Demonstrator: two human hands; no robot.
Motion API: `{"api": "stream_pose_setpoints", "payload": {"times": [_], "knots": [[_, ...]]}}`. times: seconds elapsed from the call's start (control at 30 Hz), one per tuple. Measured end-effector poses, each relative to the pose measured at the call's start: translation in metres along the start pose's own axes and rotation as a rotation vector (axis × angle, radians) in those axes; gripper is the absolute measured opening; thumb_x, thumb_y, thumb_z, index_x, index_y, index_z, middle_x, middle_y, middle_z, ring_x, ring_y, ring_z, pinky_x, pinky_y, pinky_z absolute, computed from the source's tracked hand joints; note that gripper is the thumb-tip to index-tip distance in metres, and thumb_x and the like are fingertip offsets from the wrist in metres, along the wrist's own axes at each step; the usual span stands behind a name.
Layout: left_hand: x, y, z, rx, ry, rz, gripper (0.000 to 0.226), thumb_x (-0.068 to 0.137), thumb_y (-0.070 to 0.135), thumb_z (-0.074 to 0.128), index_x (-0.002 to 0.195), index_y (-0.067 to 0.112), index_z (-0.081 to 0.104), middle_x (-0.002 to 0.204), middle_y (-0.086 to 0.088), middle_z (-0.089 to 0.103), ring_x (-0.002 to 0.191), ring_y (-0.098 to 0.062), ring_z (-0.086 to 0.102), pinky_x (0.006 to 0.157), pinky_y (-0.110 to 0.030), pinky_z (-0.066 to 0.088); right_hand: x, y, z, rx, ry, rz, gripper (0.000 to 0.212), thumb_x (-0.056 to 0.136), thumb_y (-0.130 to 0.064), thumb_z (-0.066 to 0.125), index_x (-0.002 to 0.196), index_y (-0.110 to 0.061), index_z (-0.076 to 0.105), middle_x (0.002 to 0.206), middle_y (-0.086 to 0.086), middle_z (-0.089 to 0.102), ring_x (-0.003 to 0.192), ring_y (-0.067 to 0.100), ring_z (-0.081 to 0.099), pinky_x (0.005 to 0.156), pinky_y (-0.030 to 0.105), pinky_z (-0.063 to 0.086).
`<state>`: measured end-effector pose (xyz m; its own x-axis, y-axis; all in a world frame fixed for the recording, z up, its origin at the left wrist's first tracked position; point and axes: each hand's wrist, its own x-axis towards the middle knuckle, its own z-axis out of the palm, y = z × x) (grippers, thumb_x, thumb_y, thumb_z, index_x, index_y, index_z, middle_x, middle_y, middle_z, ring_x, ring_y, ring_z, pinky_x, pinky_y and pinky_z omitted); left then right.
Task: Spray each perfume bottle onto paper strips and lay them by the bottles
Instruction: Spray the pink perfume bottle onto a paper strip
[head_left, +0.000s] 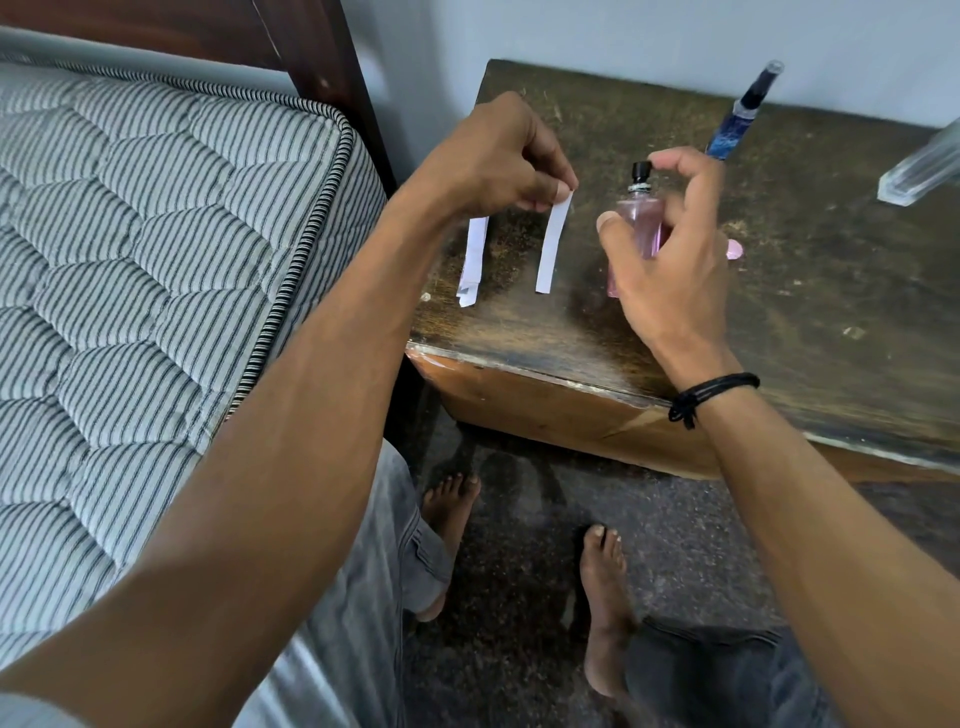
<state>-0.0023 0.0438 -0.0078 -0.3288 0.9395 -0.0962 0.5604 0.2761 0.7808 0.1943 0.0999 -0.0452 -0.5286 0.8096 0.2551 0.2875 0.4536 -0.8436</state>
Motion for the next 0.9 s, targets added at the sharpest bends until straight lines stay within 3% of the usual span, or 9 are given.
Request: {"api": "stream_pose_setpoints", "payload": {"times": [0.07, 0.27, 0.53, 0.67, 0.9], "knots": [[-0.0002, -0.0005, 0.0001, 0.002, 0.000, -0.003, 0.012, 0.085, 0.008, 0.077, 0.097, 0.006, 0.079, 0.080, -0.010, 0.075, 0.068, -0.007, 0.069, 0.070, -0.020, 0.059, 0.0004, 0.0007, 0.0002, 0.008, 0.000, -0.008, 0.046, 0.093, -0.031, 0.062, 0.133, -0.018, 0.043, 0.081, 0.004, 0.067, 0.066, 0.019, 0.064, 0.071, 0.041, 0.058], [-0.0002, -0.0004, -0.0004, 0.005, 0.010, -0.011, 0.011, 0.086, 0.007, 0.076, 0.096, 0.004, 0.078, 0.083, -0.015, 0.075, 0.073, -0.016, 0.071, 0.073, -0.026, 0.061, 0.0006, 0.0021, 0.0005, -0.002, 0.022, -0.022, 0.048, 0.092, -0.030, 0.063, 0.134, -0.015, 0.045, 0.081, -0.001, 0.068, 0.071, 0.011, 0.062, 0.072, 0.031, 0.053], [-0.0019, 0.0013, -0.0009, -0.010, 0.013, -0.020, 0.011, 0.086, 0.006, 0.075, 0.096, 0.003, 0.078, 0.085, -0.017, 0.075, 0.080, -0.028, 0.073, 0.076, -0.032, 0.062, 0.0002, 0.0023, 0.0007, 0.003, 0.012, -0.009, 0.048, 0.092, -0.032, 0.063, 0.134, -0.017, 0.044, 0.080, 0.000, 0.067, 0.070, 0.019, 0.065, 0.070, 0.047, 0.059], [-0.0026, 0.0035, -0.0038, -0.081, 0.051, -0.012, 0.013, 0.085, 0.006, 0.077, 0.097, 0.002, 0.078, 0.080, -0.012, 0.074, 0.067, -0.010, 0.070, 0.067, -0.021, 0.058, 0.0010, 0.0055, 0.0018, 0.012, 0.006, -0.002, 0.049, 0.091, -0.033, 0.064, 0.134, -0.021, 0.043, 0.083, -0.005, 0.067, 0.072, 0.018, 0.064, 0.065, 0.050, 0.060], [-0.0031, 0.0032, -0.0048, -0.063, 0.046, 0.048, 0.015, 0.084, 0.007, 0.077, 0.098, 0.001, 0.077, 0.085, -0.017, 0.075, 0.070, -0.012, 0.070, 0.069, -0.018, 0.055, 0.0015, 0.0068, 0.0021, 0.020, 0.006, -0.002, 0.049, 0.091, -0.031, 0.064, 0.133, -0.020, 0.043, 0.080, 0.003, 0.065, 0.070, 0.022, 0.062, 0.063, 0.051, 0.060]]}}
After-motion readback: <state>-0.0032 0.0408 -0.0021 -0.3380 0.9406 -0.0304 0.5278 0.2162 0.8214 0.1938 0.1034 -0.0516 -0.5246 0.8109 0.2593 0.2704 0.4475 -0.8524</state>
